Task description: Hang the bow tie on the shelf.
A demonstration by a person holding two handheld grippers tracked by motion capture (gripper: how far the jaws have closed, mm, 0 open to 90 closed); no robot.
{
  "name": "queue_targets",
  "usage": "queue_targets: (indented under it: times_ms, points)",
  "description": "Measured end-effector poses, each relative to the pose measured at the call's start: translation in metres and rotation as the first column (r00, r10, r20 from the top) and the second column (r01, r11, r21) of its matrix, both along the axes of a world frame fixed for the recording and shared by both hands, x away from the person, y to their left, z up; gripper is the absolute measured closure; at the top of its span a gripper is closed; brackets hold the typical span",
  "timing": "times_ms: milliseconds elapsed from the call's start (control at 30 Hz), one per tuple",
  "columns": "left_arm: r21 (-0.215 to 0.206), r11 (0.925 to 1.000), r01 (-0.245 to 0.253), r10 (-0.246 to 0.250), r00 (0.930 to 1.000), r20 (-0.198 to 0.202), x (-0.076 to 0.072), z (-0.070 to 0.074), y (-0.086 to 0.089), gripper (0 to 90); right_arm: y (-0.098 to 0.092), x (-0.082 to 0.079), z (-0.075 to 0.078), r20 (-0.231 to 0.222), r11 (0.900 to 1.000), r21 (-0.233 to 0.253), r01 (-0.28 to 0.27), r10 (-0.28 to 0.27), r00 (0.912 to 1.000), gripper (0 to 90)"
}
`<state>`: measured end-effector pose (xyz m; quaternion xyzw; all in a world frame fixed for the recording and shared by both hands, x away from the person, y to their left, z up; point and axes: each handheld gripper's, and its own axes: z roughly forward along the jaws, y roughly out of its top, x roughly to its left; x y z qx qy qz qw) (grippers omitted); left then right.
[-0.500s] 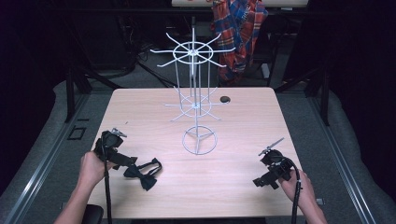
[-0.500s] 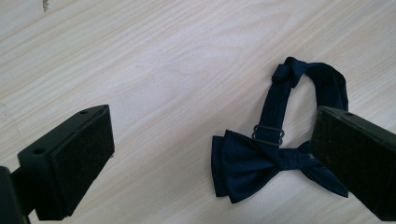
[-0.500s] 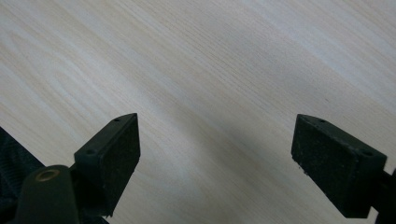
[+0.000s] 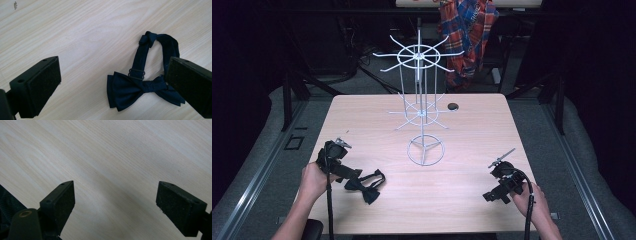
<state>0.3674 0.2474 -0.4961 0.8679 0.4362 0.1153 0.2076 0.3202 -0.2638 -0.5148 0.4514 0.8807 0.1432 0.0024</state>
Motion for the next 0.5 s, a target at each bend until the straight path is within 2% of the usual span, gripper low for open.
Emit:
queue_targets:
  times_ms: [33, 67, 100, 200, 267, 367, 400, 433, 500]
  points:
    - [0.002, 1.0000, 0.003, -0.003, 1.0000, -0.003, 0.000, 0.000, -0.001, 0.0, -0.001, -0.001, 0.001, 0.009, 1.000, -0.021, 0.006, -0.006, 0.9999, 15.3]
    - [-0.002, 1.0000, 0.008, -0.008, 0.9999, -0.007, 0.000, 0.000, -0.003, 0.0, -0.002, 0.000, 0.001, 0.014, 1.000, -0.016, -0.005, 0.005, 0.9999, 15.3]
    - [-0.008, 0.9999, 0.013, -0.013, 0.9998, -0.015, 0.001, -0.001, -0.005, 0.0, -0.002, 0.000, 0.001, 0.019, 1.000, 0.014, 0.011, -0.011, 0.9998, 15.3]
    - [-0.026, 0.9994, 0.023, -0.024, 0.9991, -0.034, 0.002, -0.003, -0.009, 0.0, -0.001, 0.000, 0.002, 0.020, 1.000, 0.012, 0.014, -0.014, 0.9997, 15.3]
    - [-0.019, 0.9993, 0.032, -0.032, 0.9988, -0.038, 0.002, -0.005, -0.013, 0.0, -0.001, 0.000, 0.002, 0.022, 1.000, 0.001, 0.008, -0.008, 0.9997, 15.3]
    - [-0.013, 0.9989, 0.046, -0.046, 0.9978, -0.048, 0.002, -0.008, -0.019, 0.0, -0.002, 0.000, 0.002, 0.017, 1.000, 0.012, 0.014, -0.014, 0.9998, 15.3]
    - [-0.013, 0.9989, 0.046, -0.046, 0.9978, -0.048, 0.002, -0.008, -0.019, 0.0, -0.003, 0.001, 0.002, 0.021, 1.000, -0.004, 0.009, -0.009, 0.9997, 15.3]
    - [-0.006, 0.9987, 0.051, -0.052, 0.9971, -0.055, 0.002, -0.010, -0.021, 0.0, -0.002, 0.000, 0.001, 0.022, 1.000, 0.013, 0.019, -0.019, 0.9996, 15.3]
    - [0.006, 0.9980, 0.064, -0.063, 0.9958, -0.066, 0.002, -0.013, -0.025, 0.2, -0.002, 0.000, 0.001, 0.013, 1.000, 0.010, 0.019, -0.019, 0.9997, 15.3]
